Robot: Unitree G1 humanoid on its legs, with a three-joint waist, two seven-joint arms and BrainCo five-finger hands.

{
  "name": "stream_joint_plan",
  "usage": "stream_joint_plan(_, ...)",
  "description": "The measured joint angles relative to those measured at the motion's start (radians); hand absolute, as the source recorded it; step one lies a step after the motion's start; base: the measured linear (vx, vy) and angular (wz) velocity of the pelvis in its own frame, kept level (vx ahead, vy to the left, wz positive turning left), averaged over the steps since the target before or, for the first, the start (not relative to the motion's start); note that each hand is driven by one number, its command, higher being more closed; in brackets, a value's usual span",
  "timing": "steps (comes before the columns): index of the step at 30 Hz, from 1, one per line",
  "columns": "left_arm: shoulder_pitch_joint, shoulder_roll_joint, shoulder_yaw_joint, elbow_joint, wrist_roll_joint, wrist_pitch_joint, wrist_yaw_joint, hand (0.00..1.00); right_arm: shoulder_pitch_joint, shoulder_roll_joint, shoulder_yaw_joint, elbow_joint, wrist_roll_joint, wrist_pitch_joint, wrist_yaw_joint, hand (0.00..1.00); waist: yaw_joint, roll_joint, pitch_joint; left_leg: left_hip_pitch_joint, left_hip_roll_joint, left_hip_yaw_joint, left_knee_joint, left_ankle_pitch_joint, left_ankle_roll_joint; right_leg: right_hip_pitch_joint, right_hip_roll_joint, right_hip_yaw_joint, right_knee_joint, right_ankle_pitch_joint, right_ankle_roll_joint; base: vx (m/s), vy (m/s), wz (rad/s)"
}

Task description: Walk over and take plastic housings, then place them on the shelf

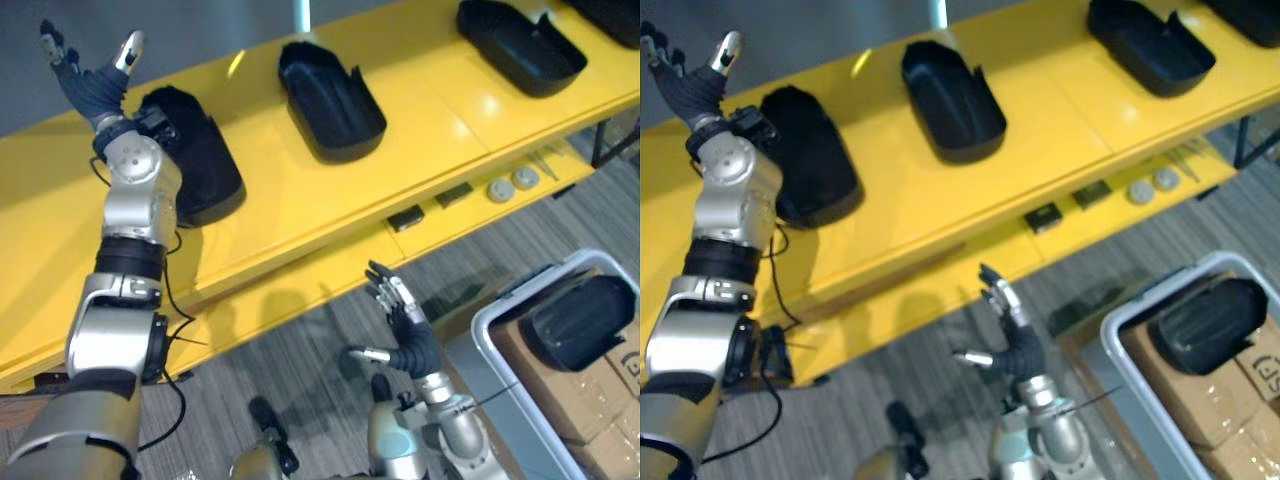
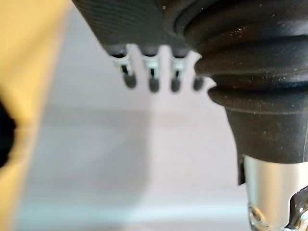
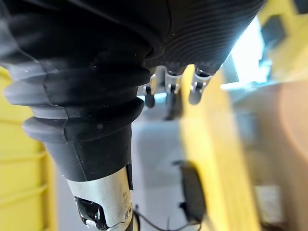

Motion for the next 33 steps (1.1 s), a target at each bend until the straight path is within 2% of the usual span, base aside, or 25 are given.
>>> stream_joint_plan(1, 0.041, 0.000, 0.000, -0.054, 0.014, -0.011, -0.011, 0.00, -0.006, -0.001, -0.003, 0.000, -0.010, 0.000, -0.009, 0.00, 0.000, 0.006, -0.015, 0.001, 0.000, -0.007, 0.000, 0.000, 0.000, 0.012, 0.000, -0.012, -0.006, 0.000, 0.000, 0.05, -0.027, 0.30)
stream_joint_plan(3, 0.227, -0.019, 0.029, -0.295, 0.053, -0.034, -0.044, 0.00, -0.049, -0.001, -0.036, 0.000, -0.037, 0.000, -0.055, 0.00, 0.014, 0.030, -0.062, 0.000, 0.002, -0.033, 0.000, 0.000, 0.000, 0.038, 0.002, -0.042, -0.021, -0.001, -0.001, 0.02, -0.024, 0.33)
stream_joint_plan(4, 0.278, -0.033, 0.044, -0.355, 0.053, -0.042, -0.055, 0.00, -0.064, -0.002, -0.046, 0.000, -0.037, 0.000, -0.069, 0.00, 0.022, 0.036, -0.066, 0.003, 0.003, -0.037, -0.001, 0.000, 0.000, 0.046, 0.003, -0.048, -0.024, -0.001, -0.002, -0.02, -0.017, 0.27)
stream_joint_plan(6, 0.495, -0.137, 0.096, -0.554, 0.055, -0.064, -0.095, 0.00, -0.101, -0.002, -0.101, 0.000, -0.034, 0.007, -0.115, 0.00, 0.057, 0.059, -0.082, 0.014, 0.007, -0.062, -0.005, 0.000, 0.000, 0.076, 0.008, -0.073, -0.030, -0.006, -0.008, -0.06, -0.022, 0.24)
stream_joint_plan(7, 0.553, -0.166, 0.103, -0.591, 0.057, -0.069, -0.102, 0.00, -0.108, -0.001, -0.113, 0.000, -0.033, 0.012, -0.122, 0.00, 0.066, 0.063, -0.088, 0.015, 0.010, -0.063, -0.005, 0.000, -0.001, 0.079, 0.010, -0.075, -0.033, -0.009, -0.013, -0.10, -0.036, 0.24)
stream_joint_plan(8, 0.659, -0.219, 0.109, -0.651, 0.053, -0.076, -0.116, 0.00, -0.120, -0.001, -0.133, 0.002, -0.034, 0.018, -0.139, 0.00, 0.088, 0.070, -0.098, 0.014, 0.013, -0.077, -0.005, 0.001, -0.003, 0.089, 0.014, -0.092, -0.045, -0.014, -0.019, -0.10, -0.036, 0.27)
stream_joint_plan(10, 0.811, -0.291, 0.107, -0.710, 0.042, -0.075, -0.150, 0.00, -0.142, 0.001, -0.152, 0.005, -0.047, 0.049, -0.163, 0.00, 0.111, 0.073, -0.113, 0.009, 0.016, -0.091, -0.006, -0.003, -0.007, 0.097, 0.016, -0.113, -0.046, -0.018, -0.017, -0.10, -0.031, 0.29)
stream_joint_plan(12, 0.945, -0.362, 0.102, -0.743, 0.004, -0.076, -0.184, 0.00, -0.158, 0.004, -0.161, 0.005, -0.055, 0.080, -0.180, 0.00, 0.123, 0.070, -0.133, -0.006, 0.015, -0.114, -0.006, -0.002, -0.008, 0.103, 0.019, -0.129, -0.056, -0.018, -0.017, -0.04, -0.009, 0.28)
stream_joint_plan(13, 1.009, -0.391, 0.088, -0.746, -0.017, -0.075, -0.206, 0.00, -0.162, 0.013, -0.171, 0.006, -0.052, 0.100, -0.189, 0.00, 0.140, 0.062, -0.138, -0.008, 0.015, -0.119, -0.006, -0.002, -0.008, 0.111, 0.019, -0.139, -0.063, -0.018, -0.018, -0.02, -0.004, 0.28)
stream_joint_plan(15, 1.088, -0.415, 0.062, -0.746, -0.034, -0.070, -0.228, 0.00, -0.163, 0.037, -0.184, 0.005, -0.032, 0.126, -0.204, 0.00, 0.164, 0.047, -0.147, -0.015, 0.015, -0.128, -0.006, 0.000, -0.010, 0.112, 0.021, -0.146, -0.064, -0.016, -0.020, -0.02, -0.002, 0.19)
stream_joint_plan(19, 1.243, -0.469, 0.058, -0.746, -0.142, -0.076, -0.325, 0.00, -0.134, 0.094, -0.203, 0.005, 0.003, 0.162, -0.246, 0.00, 0.173, 0.015, -0.164, -0.030, 0.015, -0.138, -0.006, 0.013, -0.009, 0.111, 0.025, -0.150, -0.073, -0.013, -0.025, 0.02, -0.003, 0.08)
stream_joint_plan(21, 1.254, -0.484, 0.058, -0.745, -0.149, -0.103, -0.387, 0.00, -0.107, 0.115, -0.217, 0.007, 0.005, 0.171, -0.265, 0.00, 0.180, 0.010, -0.167, -0.033, 0.016, -0.139, -0.006, 0.013, -0.009, 0.108, 0.026, -0.151, -0.073, -0.013, -0.025, 0.02, -0.005, 0.01)
stream_joint_plan(24, 1.222, -0.479, 0.043, -0.746, -0.103, -0.152, -0.490, 0.00, -0.075, 0.131, -0.234, 0.041, 0.006, 0.173, -0.292, 0.00, 0.180, 0.017, -0.167, -0.038, 0.019, -0.135, -0.007, 0.012, -0.009, 0.099, 0.030, -0.147, -0.075, -0.013, -0.026, 0.01, -0.007, -0.03)
stream_joint_plan(27, 1.167, -0.448, 0.015, -0.746, -0.070, -0.165, -0.557, 0.00, -0.060, 0.134, -0.239, 0.075, 0.006, 0.194, -0.347, 0.00, 0.175, 0.022, -0.167, -0.041, 0.030, -0.106, -0.007, 0.011, -0.009, 0.072, 0.039, -0.114, -0.075, -0.006, -0.037, 0.02, -0.010, -0.30)
stream_joint_plan(29, 1.129, -0.409, -0.023, -0.742, -0.070, -0.165, -0.590, 0.00, -0.025, 0.161, -0.284, 0.079, 0.006, 0.205, -0.395, 0.00, 0.159, 0.022, -0.167, -0.038, 0.045, -0.058, -0.006, 0.007, -0.015, 0.036, 0.051, -0.060, -0.073, 0.002, -0.047, 0.04, -0.021, -0.79)
stream_joint_plan(30, 1.104, -0.391, -0.053, -0.726, -0.072, -0.161, -0.597, 0.00, 0.012, 0.184, -0.346, 0.078, 0.011, 0.204, -0.423, 0.00, 0.136, 0.020, -0.167, -0.026, 0.054, -0.011, -0.005, 0.007, -0.022, 0.012, 0.060, -0.007, -0.074, 0.017, -0.049, 0.06, -0.017, -0.99)
stream_joint_plan(31, 1.098, -0.387, -0.064, -0.713, -0.073, -0.158, -0.596, 0.00, 0.029, 0.190, -0.372, 0.076, 0.023, 0.204, -0.431, 0.00, 0.126, 0.019, -0.167, -0.015, 0.057, 0.012, -0.005, 0.006, -0.023, 0.004, 0.063, 0.017, -0.075, 0.026, -0.045, 0.09, -0.010, -1.24)
stream_joint_plan(33, 1.091, -0.385, -0.106, -0.668, -0.076, -0.148, -0.576, 0.00, 0.110, 0.188, -0.462, 0.062, 0.044, 0.196, -0.435, 0.00, 0.075, 0.018, -0.164, 0.058, 0.071, 0.125, -0.001, -0.019, -0.045, 0.001, 0.079, 0.125, -0.086, 0.055, -0.038, 0.11, 0.007, -1.42)
